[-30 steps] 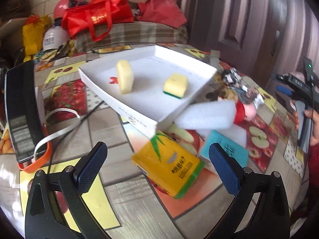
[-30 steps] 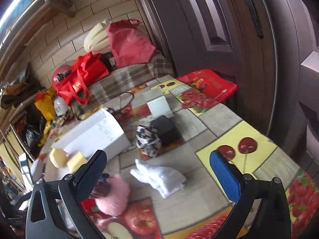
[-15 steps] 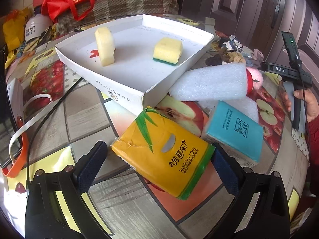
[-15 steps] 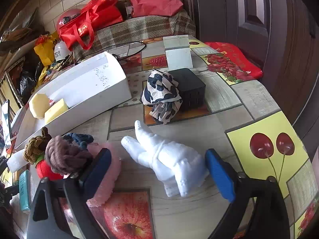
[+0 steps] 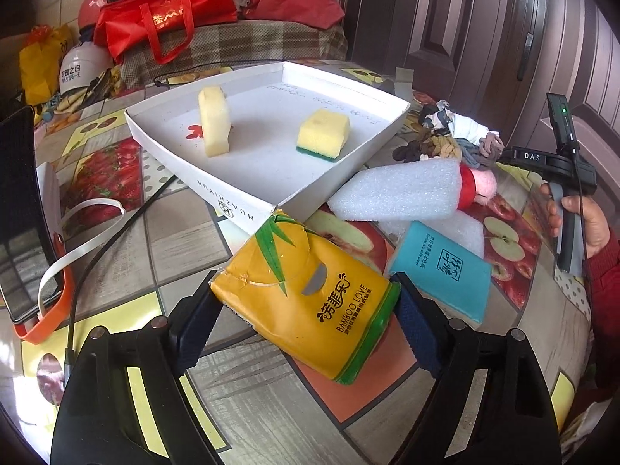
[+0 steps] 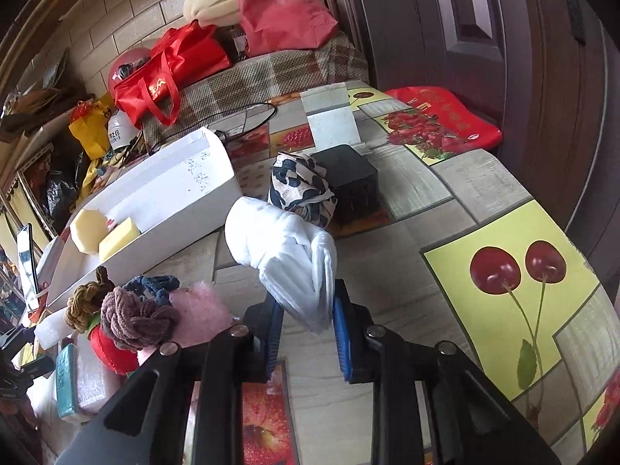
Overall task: Organize soft objects
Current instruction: 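Grasp the yellow tissue pack with the left tool while the right grasps the white glove, then carry the tissue pack and glove over the white tray and release both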
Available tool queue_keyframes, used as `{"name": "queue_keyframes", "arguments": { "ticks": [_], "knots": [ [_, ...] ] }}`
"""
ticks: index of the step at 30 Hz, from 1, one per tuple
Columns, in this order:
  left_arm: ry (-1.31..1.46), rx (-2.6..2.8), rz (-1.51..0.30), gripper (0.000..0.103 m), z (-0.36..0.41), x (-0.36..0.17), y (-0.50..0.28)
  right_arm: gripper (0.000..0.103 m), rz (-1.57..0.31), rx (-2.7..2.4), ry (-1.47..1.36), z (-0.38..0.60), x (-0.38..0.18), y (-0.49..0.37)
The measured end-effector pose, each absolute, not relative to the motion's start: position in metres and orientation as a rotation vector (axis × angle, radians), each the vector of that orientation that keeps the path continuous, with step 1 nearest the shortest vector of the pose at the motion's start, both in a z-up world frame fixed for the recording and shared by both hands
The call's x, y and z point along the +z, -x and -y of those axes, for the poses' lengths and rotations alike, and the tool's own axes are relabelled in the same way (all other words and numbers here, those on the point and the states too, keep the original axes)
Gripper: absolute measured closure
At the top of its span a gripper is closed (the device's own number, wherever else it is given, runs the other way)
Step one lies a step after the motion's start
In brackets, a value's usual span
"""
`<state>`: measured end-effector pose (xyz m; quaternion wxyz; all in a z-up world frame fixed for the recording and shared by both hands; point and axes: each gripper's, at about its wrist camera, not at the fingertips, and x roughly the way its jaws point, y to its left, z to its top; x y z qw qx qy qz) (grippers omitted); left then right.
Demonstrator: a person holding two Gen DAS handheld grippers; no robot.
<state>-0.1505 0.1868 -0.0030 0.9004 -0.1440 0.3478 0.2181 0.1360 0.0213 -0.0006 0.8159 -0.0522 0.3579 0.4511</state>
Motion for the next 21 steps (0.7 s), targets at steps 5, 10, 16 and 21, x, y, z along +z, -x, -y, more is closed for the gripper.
{"name": "queue_keyframes", "arguments": {
  "ticks": [5,10,16,21],
  "knots": [
    [0.254,0.483,-0.613,0.017,-0.178,0.019,0.164,0.08,-0.636,0.964,0.058,-0.005,0.016,-0.124],
    [0.199,0.622,-0.463,0.017,-0.183,0.054,0.167,0.08,-0.527,0.971,-0.06,0.011,0.036,-0.111],
    [0.169,0.708,-0.429,0.017,-0.2,0.073,0.144,0.08,-0.469,1.018,-0.122,0.008,0.056,-0.096],
    [0.14,0.729,-0.407,0.017,-0.205,0.09,0.121,0.08,-0.467,1.066,-0.126,-0.004,0.069,-0.089]
  ]
}}
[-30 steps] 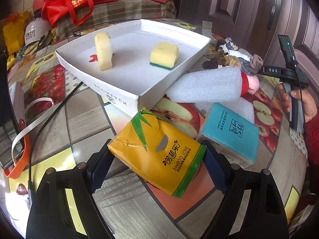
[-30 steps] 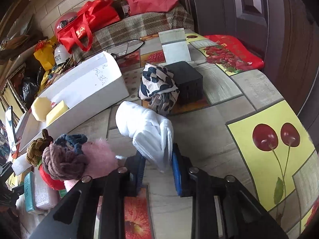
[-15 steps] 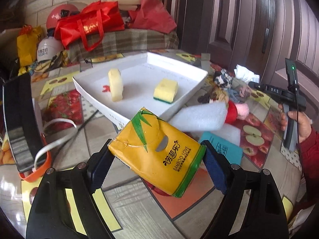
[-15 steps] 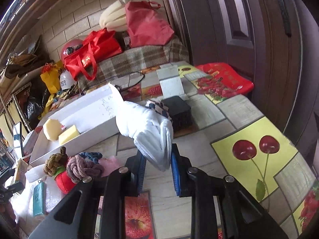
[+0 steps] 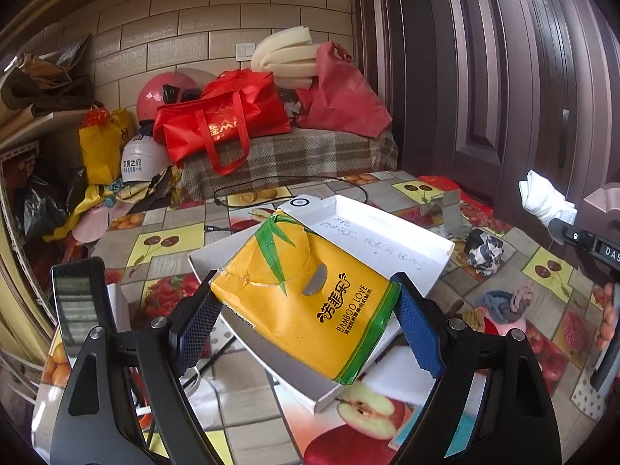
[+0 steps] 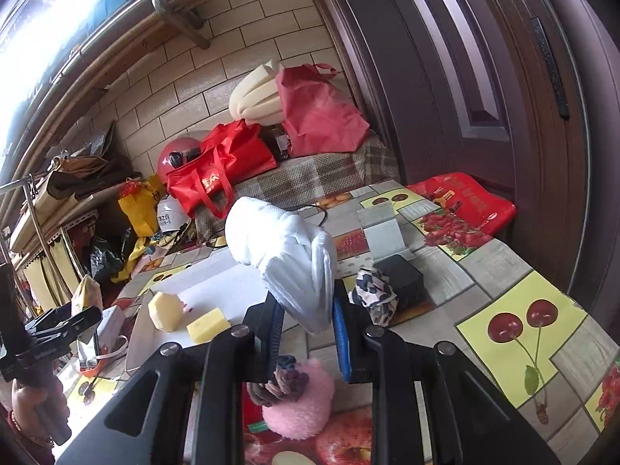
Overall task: Organize soft objects
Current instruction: 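Carry the tissue pack and glove over the white tray and release both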
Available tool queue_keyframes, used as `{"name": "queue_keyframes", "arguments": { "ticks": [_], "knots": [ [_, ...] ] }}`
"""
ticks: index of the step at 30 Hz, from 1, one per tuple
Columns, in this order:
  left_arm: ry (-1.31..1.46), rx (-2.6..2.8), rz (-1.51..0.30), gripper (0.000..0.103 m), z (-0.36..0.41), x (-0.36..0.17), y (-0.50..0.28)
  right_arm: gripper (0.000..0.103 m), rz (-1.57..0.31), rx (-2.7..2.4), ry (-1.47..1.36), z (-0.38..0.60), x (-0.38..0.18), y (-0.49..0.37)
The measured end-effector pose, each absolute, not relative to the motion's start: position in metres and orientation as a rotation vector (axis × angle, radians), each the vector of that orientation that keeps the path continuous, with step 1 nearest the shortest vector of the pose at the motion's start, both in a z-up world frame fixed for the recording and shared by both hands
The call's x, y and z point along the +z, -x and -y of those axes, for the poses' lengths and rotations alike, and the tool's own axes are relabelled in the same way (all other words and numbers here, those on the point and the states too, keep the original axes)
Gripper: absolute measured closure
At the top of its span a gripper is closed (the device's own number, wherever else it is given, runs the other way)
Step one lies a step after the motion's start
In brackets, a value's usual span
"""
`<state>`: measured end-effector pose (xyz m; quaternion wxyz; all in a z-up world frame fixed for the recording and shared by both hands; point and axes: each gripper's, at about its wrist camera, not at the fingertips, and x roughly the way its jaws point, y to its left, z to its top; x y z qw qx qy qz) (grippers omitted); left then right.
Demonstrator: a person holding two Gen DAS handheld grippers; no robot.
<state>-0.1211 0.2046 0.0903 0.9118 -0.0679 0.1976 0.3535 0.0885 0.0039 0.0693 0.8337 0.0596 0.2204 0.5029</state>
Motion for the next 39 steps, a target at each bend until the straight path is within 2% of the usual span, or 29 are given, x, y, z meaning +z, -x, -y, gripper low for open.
{"name": "queue_keyframes", "arguments": {
  "ticks": [11,24,31,39],
  "knots": [
    [0.153,0.72,-0.361,0.017,-0.226,0.117,0.075,0.08,-0.478,1.116,-0.088,-0.047,0.087,-0.083],
    [0.281,0.772,-0.472,0.017,-0.288,0.077,0.06,0.08,-0.563,1.152,0.035,-0.134,0.104,-0.088],
    [0.273,0.78,-0.501,0.017,-0.293,0.068,0.055,0.08,-0.694,1.147,0.133,-0.197,0.082,-0.091],
    [0.295,0.788,-0.536,0.016,-0.301,0.055,0.051,0.079,-0.778,1.121,0.188,-0.222,0.056,-0.092]
  ]
}}
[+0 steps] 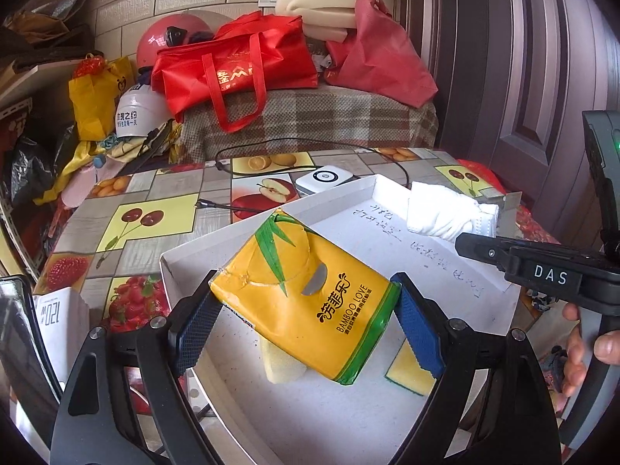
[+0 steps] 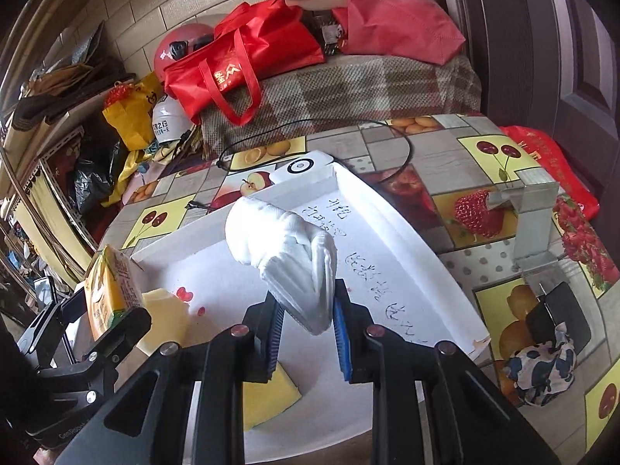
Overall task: Organize soft objects
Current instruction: 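Carry the tissue pack and glove over the white tray and release both, then grasp the teal tissue pack with the left tool while the right grasps the rope ball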
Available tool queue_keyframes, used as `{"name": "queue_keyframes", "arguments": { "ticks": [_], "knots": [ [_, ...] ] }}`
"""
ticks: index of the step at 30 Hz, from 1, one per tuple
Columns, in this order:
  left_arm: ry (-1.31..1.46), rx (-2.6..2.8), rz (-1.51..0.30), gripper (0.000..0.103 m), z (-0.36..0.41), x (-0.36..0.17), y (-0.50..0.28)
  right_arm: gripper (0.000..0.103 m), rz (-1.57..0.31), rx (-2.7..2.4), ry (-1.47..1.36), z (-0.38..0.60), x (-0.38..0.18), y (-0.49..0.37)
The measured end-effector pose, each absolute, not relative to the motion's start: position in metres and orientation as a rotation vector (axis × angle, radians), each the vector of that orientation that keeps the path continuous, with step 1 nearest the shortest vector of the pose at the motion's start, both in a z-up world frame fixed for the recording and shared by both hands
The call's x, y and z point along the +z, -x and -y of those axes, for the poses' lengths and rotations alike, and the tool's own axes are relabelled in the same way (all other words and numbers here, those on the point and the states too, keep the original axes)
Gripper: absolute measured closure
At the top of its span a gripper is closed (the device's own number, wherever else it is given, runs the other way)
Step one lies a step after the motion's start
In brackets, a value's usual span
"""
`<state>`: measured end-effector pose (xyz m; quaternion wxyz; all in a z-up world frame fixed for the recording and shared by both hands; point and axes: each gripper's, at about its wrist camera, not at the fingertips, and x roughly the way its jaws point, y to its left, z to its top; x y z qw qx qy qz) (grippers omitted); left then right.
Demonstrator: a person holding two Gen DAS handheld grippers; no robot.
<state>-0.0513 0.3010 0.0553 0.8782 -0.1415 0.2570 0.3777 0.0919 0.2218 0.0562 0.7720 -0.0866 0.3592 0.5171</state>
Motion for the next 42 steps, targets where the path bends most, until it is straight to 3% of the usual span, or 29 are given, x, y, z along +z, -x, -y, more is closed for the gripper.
{"name": "queue_keyframes", "arguments": {
  "ticks": [5,7,8,9,11,12,16,18,31,34,38,42],
  "knots": [
    [0.284,0.825,-0.515,0.014,-0.302,0.057,0.055,0.077,-0.777,1.115,0.156,-0.22,0.055,-0.094],
    [0.293,0.831,-0.49,0.003,-0.305,0.06,0.06,0.075,-0.782,1.116,0.14,-0.218,0.056,-0.096],
    [0.303,0.831,-0.475,0.0,-0.307,0.062,0.064,0.064,-0.782,1.118,0.128,-0.217,0.056,-0.097],
    [0.314,0.837,-0.462,0.0,-0.308,0.063,0.067,0.041,-0.778,1.116,0.114,-0.215,0.057,-0.098],
    [0.323,0.856,-0.449,0.0,-0.31,0.067,0.071,0.01,-0.762,1.109,0.085,-0.211,0.06,-0.098],
    [0.323,0.857,-0.441,0.0,-0.31,0.07,0.073,0.008,-0.751,1.103,0.074,-0.209,0.063,-0.097],
    [0.318,0.863,-0.408,0.0,-0.306,0.08,0.078,0.007,-0.71,1.109,0.04,-0.199,0.074,-0.093],
    [0.308,0.862,-0.392,0.0,-0.302,0.086,0.08,0.0,-0.675,1.115,0.009,-0.191,0.08,-0.09],
    [0.199,0.777,-0.232,0.0,-0.245,0.137,0.094,0.0,-0.304,1.127,-0.326,-0.085,0.132,-0.072],
    [0.145,0.71,-0.19,0.0,-0.22,0.151,0.104,0.0,-0.316,1.157,-0.351,-0.062,0.132,-0.079],
    [0.102,0.604,-0.252,0.0,-0.193,0.143,0.112,0.0,-0.365,1.179,-0.298,-0.042,0.121,-0.091],
    [0.127,0.49,-0.413,0.0,-0.174,0.102,0.116,0.0,-0.415,1.166,-0.121,-0.027,0.102,-0.094]
  ]
}}
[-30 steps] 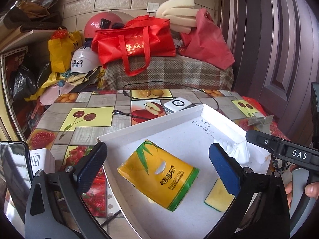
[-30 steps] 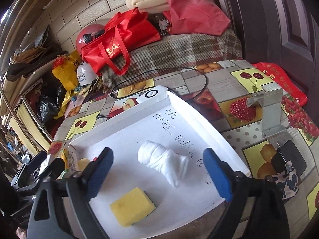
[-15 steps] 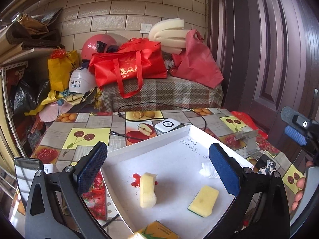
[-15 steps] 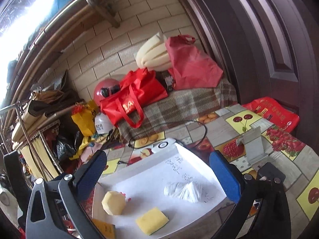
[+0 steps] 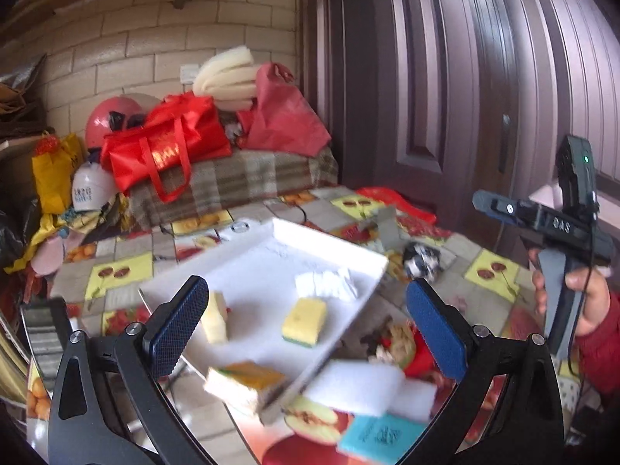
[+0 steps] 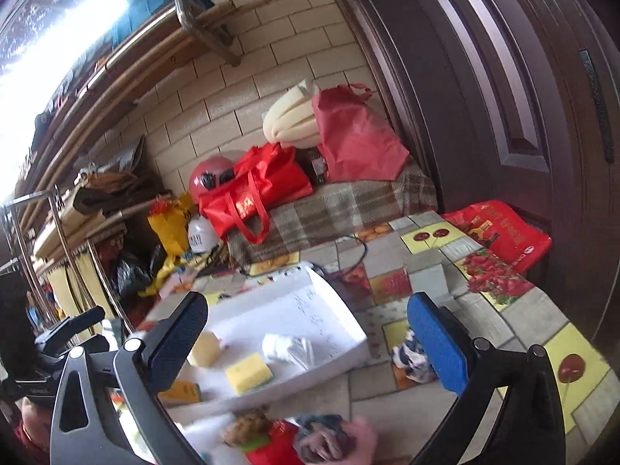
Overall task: Organize soft objects
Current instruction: 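Grasp the teal tissue pack with the left tool while the right grasps the rope ball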
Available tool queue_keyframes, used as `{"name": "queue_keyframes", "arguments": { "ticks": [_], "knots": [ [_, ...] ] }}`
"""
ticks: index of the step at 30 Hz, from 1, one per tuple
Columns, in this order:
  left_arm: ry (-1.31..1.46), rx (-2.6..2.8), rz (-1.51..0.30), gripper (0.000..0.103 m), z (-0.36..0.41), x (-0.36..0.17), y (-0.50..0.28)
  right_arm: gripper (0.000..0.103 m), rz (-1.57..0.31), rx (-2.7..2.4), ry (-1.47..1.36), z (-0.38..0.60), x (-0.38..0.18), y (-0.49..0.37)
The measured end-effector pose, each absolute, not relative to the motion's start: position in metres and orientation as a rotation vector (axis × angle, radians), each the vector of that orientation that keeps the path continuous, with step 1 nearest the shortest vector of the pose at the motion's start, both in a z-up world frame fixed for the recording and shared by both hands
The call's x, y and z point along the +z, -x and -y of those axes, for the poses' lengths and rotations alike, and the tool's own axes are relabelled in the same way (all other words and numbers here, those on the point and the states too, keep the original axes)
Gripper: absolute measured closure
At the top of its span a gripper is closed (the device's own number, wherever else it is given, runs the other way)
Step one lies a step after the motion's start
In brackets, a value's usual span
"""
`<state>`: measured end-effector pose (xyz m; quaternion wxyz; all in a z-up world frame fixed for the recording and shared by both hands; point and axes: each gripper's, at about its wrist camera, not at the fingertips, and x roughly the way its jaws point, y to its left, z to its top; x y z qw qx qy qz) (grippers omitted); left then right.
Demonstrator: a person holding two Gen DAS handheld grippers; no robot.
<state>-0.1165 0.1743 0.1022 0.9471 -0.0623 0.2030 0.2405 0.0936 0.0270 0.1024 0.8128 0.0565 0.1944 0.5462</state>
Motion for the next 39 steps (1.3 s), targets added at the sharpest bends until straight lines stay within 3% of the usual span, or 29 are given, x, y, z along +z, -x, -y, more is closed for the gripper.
{"name": "queue_keyframes", "arguments": {
  "ticks": [5,8,19,23,24,26,28,29,39],
  "knots": [
    [0.251,0.251,-0.627,0.0,-0.155,0.036,0.113,0.0,-0.584,1.257,0.082,-0.025,0.061,-0.1],
    [0.155,0.223,-0.731,0.0,-0.13,0.015,0.1,0.0,-0.659,1.28,0.205,-0.033,0.032,-0.095],
    [0.15,0.226,-0.803,0.0,-0.13,-0.006,0.088,0.0,-0.587,1.276,0.202,-0.043,0.025,-0.081],
    [0.147,0.234,-0.828,0.001,-0.132,-0.011,0.083,0.013,-0.592,1.271,0.268,-0.06,0.016,-0.072],
    [0.153,0.233,-0.832,0.001,-0.133,-0.012,0.081,0.023,-0.605,1.273,0.282,-0.063,0.013,-0.071],
    [0.167,0.225,-0.836,0.007,-0.135,-0.013,0.078,0.03,-0.615,1.279,0.28,-0.064,0.012,-0.071],
    [0.169,0.227,-0.857,0.023,-0.135,-0.017,0.074,0.051,-0.602,1.287,0.273,-0.062,0.013,-0.069],
    [0.165,0.229,-0.86,0.023,-0.135,-0.018,0.074,0.068,-0.599,1.281,0.271,-0.061,0.014,-0.069],
    [0.181,0.241,-0.713,0.023,-0.132,0.003,0.101,0.071,-0.528,1.246,0.125,-0.036,0.025,-0.077]
  ]
}}
